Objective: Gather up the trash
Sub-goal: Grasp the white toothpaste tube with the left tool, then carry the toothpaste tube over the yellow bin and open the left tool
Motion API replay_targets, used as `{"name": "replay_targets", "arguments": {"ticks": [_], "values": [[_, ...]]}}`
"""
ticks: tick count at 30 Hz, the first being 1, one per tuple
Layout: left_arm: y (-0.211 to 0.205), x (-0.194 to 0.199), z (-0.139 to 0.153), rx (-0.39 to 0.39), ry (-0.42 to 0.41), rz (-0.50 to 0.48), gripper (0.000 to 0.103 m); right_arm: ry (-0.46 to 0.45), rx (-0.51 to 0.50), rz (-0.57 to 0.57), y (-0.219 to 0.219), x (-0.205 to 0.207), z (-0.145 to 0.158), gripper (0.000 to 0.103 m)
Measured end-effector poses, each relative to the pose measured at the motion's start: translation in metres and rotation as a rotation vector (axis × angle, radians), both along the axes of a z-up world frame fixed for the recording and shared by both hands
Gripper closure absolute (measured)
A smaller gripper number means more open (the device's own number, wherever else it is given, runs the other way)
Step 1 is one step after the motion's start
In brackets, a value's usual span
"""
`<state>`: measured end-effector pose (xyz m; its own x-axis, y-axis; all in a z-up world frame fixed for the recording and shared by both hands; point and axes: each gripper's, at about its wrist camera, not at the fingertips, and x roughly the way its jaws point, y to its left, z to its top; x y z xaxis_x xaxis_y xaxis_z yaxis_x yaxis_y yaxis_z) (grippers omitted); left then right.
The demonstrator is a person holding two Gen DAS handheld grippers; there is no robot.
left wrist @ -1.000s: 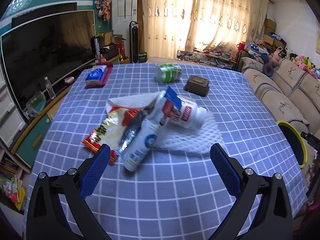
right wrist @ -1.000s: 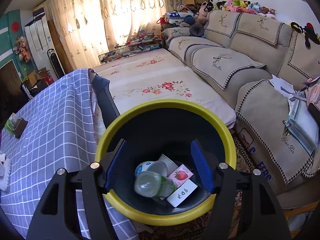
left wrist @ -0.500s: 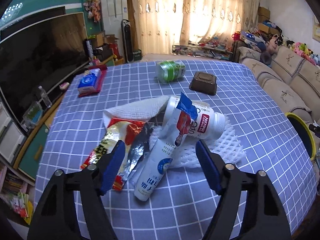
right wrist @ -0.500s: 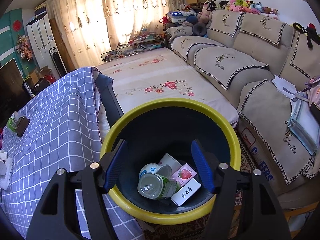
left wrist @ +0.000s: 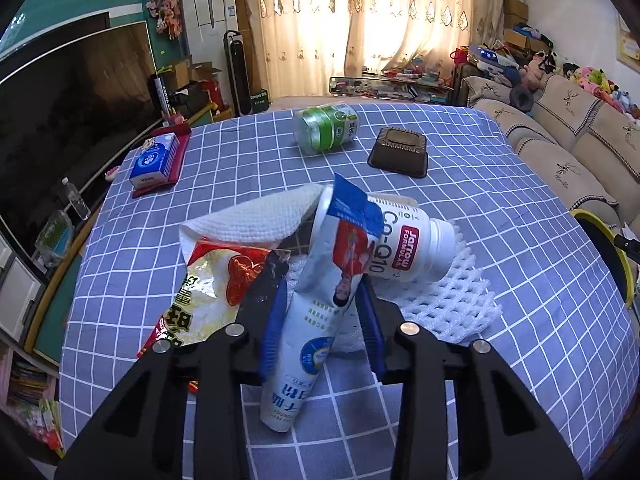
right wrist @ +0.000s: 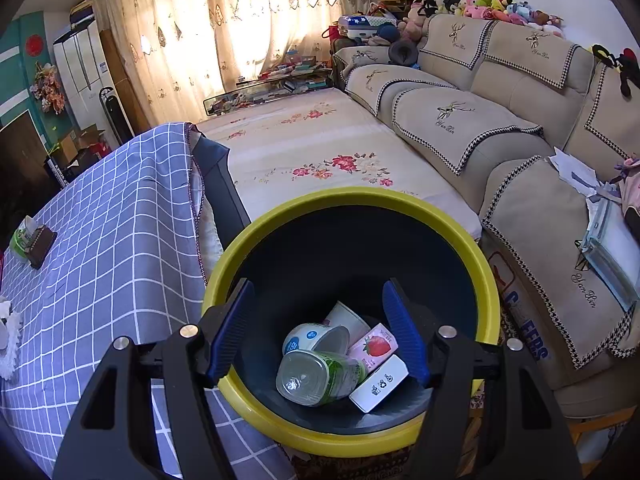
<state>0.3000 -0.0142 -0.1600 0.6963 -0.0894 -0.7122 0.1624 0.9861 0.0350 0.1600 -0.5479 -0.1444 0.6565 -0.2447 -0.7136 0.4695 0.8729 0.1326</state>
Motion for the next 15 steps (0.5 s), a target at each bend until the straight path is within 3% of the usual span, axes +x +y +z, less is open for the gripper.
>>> {"name": "replay_targets", "arguments": {"ticks": [3, 15], "values": [[0.001, -0.003, 0.002, -0.009, -0.001, -0.004, 0.078, -0.003, 0.002, 0.000, 0.000, 0.000, 0.001, 0.040], [-0.026, -0.041, 0.055, -0.032, -0.097, -0.103, 0.079, -0.056, 0.020, 0.000, -0.005, -0.018, 0.014, 0.040]]}}
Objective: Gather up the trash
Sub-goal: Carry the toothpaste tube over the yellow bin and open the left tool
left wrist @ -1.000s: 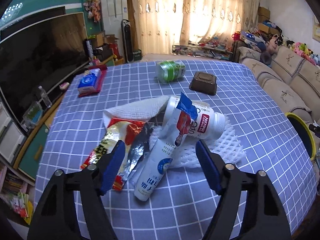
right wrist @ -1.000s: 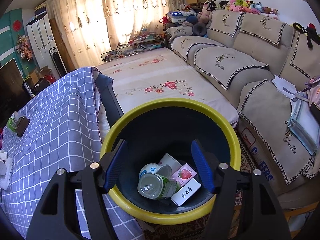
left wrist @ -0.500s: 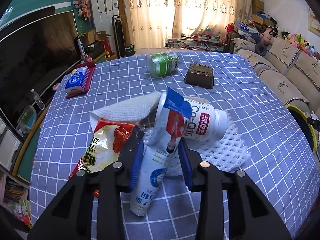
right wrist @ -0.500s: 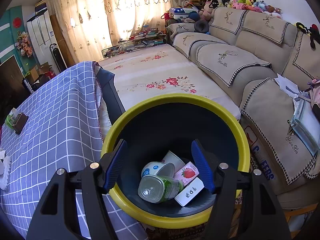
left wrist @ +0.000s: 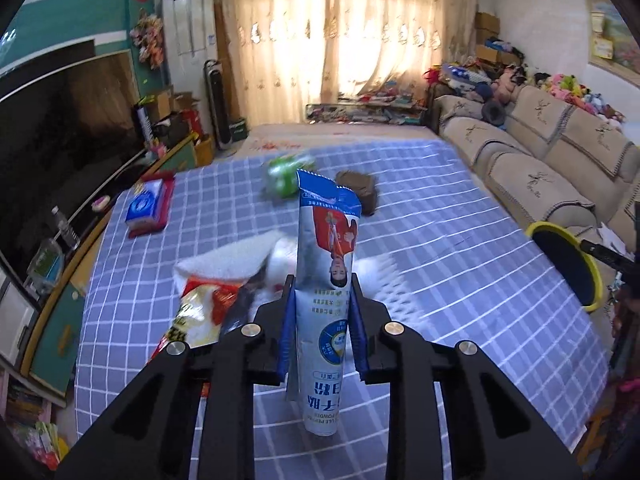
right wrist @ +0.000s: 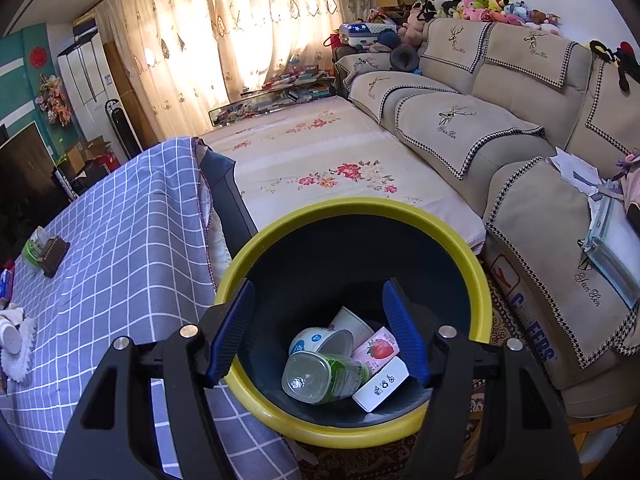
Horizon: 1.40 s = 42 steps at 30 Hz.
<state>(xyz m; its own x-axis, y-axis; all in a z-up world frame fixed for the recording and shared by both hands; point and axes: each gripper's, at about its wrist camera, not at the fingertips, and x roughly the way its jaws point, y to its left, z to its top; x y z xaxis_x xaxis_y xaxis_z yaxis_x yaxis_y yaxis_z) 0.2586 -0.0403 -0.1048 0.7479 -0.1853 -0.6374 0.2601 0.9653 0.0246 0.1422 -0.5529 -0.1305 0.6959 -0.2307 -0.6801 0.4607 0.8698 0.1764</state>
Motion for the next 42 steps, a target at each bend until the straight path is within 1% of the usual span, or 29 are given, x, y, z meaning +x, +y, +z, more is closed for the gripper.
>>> {"name": "replay_targets", "arguments": {"ticks": [4, 8, 12, 16, 18, 19, 22, 25, 29, 32, 33, 34, 35, 37, 39, 42], "values": [[-0.028, -0.002, 0.009, -0.013, 0.006, -0.077, 0.078, -0.019, -0.004, -0.011, -0.006, -0.011, 0.008, 0.040], [-0.070, 0.003, 0.012, -0.021, 0.026, -0.176, 0.079, -0.032, -0.013, -0.025, -0.015, -0.025, 0.013, 0.037], [-0.124, 0.007, 0.017, -0.029, 0.033, -0.298, 0.079, -0.046, -0.011, -0.049, -0.032, -0.038, 0.015, 0.036], [-0.195, 0.007, 0.026, -0.038, 0.023, -0.453, 0.079, -0.054, 0.003, -0.087, -0.053, -0.052, 0.015, 0.036], [-0.223, 0.007, 0.028, -0.044, 0.028, -0.513, 0.078, -0.058, 0.006, -0.104, -0.063, -0.059, 0.016, 0.036], [-0.245, 0.006, 0.027, -0.042, 0.036, -0.554, 0.078, -0.061, 0.004, -0.115, -0.068, -0.064, 0.016, 0.035], [-0.296, 0.006, 0.022, -0.038, 0.061, -0.646, 0.078, -0.063, -0.001, -0.138, -0.079, -0.073, 0.018, 0.035], [-0.341, 0.010, 0.011, -0.013, 0.089, -0.698, 0.078, -0.063, 0.001, -0.159, -0.091, -0.083, 0.017, 0.033], [-0.388, 0.023, -0.010, 0.016, 0.139, -0.724, 0.078, -0.059, -0.002, -0.178, -0.102, -0.093, 0.017, 0.030], [-0.422, 0.041, -0.032, 0.033, 0.204, -0.717, 0.077, -0.057, 0.000, -0.187, -0.106, -0.096, 0.017, 0.028], [-0.428, 0.047, -0.039, 0.035, 0.227, -0.717, 0.076, -0.053, 0.003, -0.188, -0.106, -0.095, 0.016, 0.028], [-0.435, 0.051, -0.047, 0.043, 0.245, -0.715, 0.066, -0.050, 0.004, -0.187, -0.107, -0.094, 0.015, 0.028], [-0.440, 0.054, -0.054, 0.057, 0.244, -0.706, 0.044, -0.046, 0.007, -0.185, -0.107, -0.093, 0.014, 0.028], [-0.443, 0.060, -0.063, 0.085, 0.228, -0.684, 0.023, -0.039, 0.011, -0.176, -0.105, -0.090, 0.011, 0.028], [-0.442, 0.063, -0.065, 0.095, 0.217, -0.668, 0.023, -0.035, 0.009, -0.164, -0.103, -0.086, 0.011, 0.028], [-0.423, 0.067, -0.053, 0.067, 0.201, -0.634, 0.022, -0.038, 0.007, -0.155, -0.098, -0.082, 0.013, 0.027]]}}
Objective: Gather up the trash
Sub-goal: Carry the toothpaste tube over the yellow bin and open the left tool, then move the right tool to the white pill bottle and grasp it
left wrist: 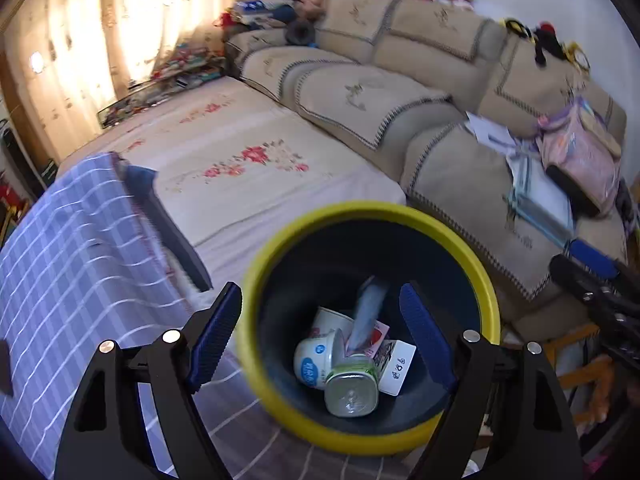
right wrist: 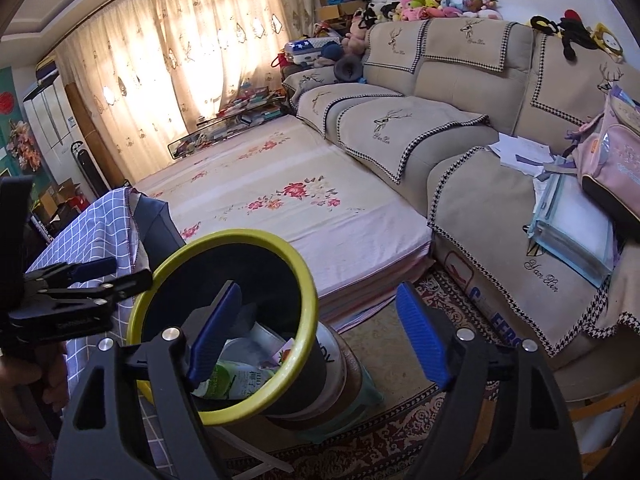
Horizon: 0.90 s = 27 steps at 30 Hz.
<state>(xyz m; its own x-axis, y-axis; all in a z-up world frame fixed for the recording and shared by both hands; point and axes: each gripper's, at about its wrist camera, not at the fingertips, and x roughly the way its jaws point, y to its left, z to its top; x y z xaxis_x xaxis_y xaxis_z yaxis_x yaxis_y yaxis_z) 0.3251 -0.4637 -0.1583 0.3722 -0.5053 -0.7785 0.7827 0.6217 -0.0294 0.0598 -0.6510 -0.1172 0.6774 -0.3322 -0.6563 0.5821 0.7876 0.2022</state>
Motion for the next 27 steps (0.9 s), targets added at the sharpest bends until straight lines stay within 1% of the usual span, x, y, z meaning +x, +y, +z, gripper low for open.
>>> {"name": "replay_targets", "arguments": {"ticks": [3, 4, 6, 8, 11, 12, 15, 17, 20, 22, 27], "values": [[0.038, -0.003, 0.028, -0.055, -0.056, 0.070, 0.014, -0.005, 0.000, 0.008, 0.003, 0.003, 0.003, 0.025], [0.059, -0.006, 0.043, -0.088, -0.088, 0.108, 0.012, -0.007, 0.000, 0.013, 0.005, 0.004, 0.004, 0.025], [0.089, -0.013, 0.062, -0.125, -0.120, 0.153, 0.010, -0.003, 0.002, 0.033, 0.011, 0.009, 0.004, 0.024], [0.131, -0.020, 0.082, -0.156, -0.160, 0.229, 0.005, 0.003, 0.003, 0.055, 0.017, 0.014, 0.004, 0.024], [0.189, -0.031, 0.100, -0.177, -0.203, 0.325, 0.005, 0.015, 0.007, 0.118, 0.035, 0.026, 0.004, 0.024], [0.216, -0.037, 0.105, -0.180, -0.224, 0.375, 0.005, 0.018, 0.004, 0.138, 0.043, 0.029, 0.005, 0.024], [0.270, -0.048, 0.113, -0.192, -0.252, 0.487, 0.005, 0.026, -0.006, 0.205, 0.068, 0.042, 0.010, 0.023], [0.315, -0.057, 0.116, -0.210, -0.246, 0.571, 0.005, 0.030, -0.017, 0.256, 0.089, 0.049, 0.014, 0.022], [0.368, -0.070, 0.118, -0.229, -0.236, 0.660, 0.005, 0.044, -0.030, 0.337, 0.121, 0.061, 0.018, 0.022], [0.401, -0.080, 0.120, -0.230, -0.258, 0.719, 0.005, 0.044, -0.027, 0.383, 0.141, 0.066, 0.020, 0.022], [0.462, -0.105, 0.125, -0.212, -0.313, 0.823, 0.005, 0.055, -0.026, 0.534, 0.209, 0.085, 0.023, 0.021]]}}
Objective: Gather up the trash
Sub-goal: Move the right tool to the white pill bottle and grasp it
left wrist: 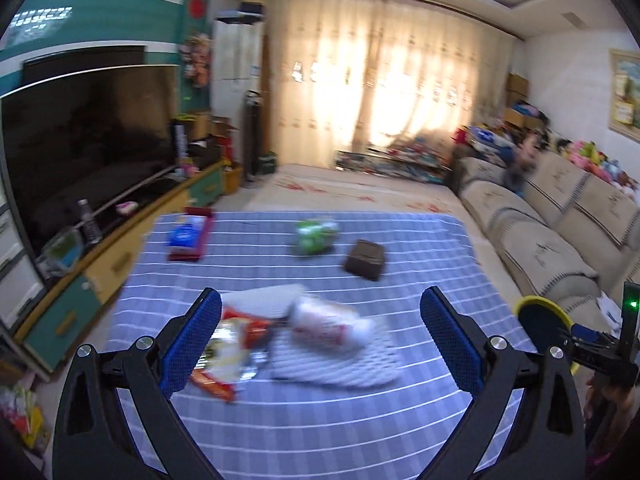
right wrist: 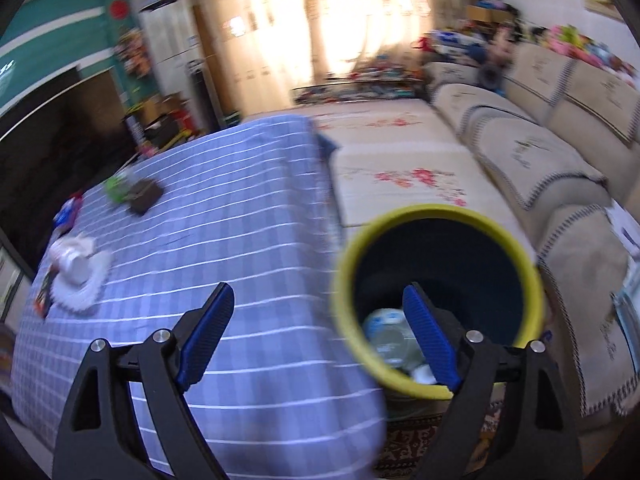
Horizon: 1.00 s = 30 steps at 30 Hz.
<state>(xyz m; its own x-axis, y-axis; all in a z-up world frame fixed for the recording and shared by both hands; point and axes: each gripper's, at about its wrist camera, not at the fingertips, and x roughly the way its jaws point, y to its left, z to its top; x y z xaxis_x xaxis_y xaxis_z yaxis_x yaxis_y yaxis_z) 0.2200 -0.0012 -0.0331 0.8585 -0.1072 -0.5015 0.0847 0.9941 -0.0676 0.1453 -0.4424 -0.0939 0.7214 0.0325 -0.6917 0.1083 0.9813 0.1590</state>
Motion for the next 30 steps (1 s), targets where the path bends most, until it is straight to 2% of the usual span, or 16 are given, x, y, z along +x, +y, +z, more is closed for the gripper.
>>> {"name": "replay_targets", "arguments": {"ticks": [9, 15, 17, 23, 30], "values": [[0.075, -0.019, -0.009, -0.054, 0.002, 0.120, 0.005, 0.039, 0.021, 0.345, 0.137, 0.042, -0.002, 0.021], [0.087, -0.014, -0.023, -0.081, 0.029, 0.129, 0.005, 0.002, -0.031, 0.513, 0.198, 0.068, 0.004, 0.021], [0.089, -0.012, -0.027, -0.079, 0.031, 0.140, 0.005, 0.012, -0.031, 0.524, 0.215, 0.079, 0.004, 0.021], [0.096, -0.006, -0.034, -0.096, 0.041, 0.149, 0.005, 0.065, 0.119, 0.422, 0.236, 0.102, 0.003, 0.018], [0.103, 0.000, -0.040, -0.083, 0.042, 0.121, 0.005, 0.094, 0.133, 0.323, 0.272, 0.107, 0.001, 0.017]]}}
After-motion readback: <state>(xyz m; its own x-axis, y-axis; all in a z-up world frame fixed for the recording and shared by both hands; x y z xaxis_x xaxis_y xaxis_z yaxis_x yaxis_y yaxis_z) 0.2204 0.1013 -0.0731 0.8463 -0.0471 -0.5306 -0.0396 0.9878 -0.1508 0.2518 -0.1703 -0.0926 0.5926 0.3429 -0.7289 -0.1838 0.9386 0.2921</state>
